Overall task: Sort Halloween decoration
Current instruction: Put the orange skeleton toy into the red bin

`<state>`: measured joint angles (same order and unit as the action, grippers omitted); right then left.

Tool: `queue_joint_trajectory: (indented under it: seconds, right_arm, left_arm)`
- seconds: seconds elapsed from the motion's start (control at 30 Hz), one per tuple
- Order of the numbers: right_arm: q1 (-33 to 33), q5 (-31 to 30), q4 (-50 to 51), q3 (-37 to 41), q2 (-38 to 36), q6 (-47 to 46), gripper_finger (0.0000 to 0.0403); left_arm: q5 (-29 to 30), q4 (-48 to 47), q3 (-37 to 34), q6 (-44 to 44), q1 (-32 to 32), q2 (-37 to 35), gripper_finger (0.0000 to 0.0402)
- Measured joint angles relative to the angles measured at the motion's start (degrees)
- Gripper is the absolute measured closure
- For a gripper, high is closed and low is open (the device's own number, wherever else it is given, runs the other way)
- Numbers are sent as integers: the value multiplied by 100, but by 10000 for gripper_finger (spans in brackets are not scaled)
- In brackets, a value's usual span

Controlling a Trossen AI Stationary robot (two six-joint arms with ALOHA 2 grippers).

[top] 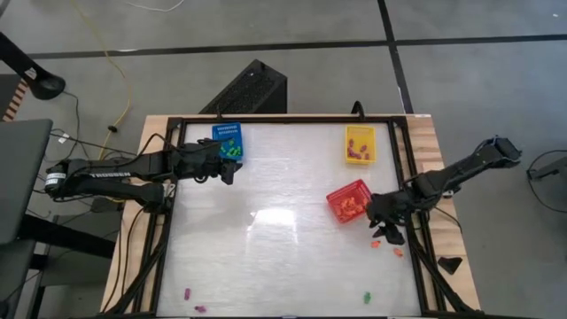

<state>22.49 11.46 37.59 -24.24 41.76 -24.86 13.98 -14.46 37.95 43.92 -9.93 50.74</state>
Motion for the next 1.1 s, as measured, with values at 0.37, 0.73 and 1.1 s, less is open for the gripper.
queue_joint_trajectory:
  seconds: [0.37,0.73,1.1]
  right_arm:
    - [1103,-571,-257,416,285,-995,191]
    - [1776,-826,-512,615,952,-1333,194]
    - [1802,-910,-1482,610,1697,-1242,195]
  left_arm:
    - [-17,11,0,37,0,-2,251]
    - [-15,17,0,87,0,0,251]
    - [-26,22,0,162,0,-1,251]
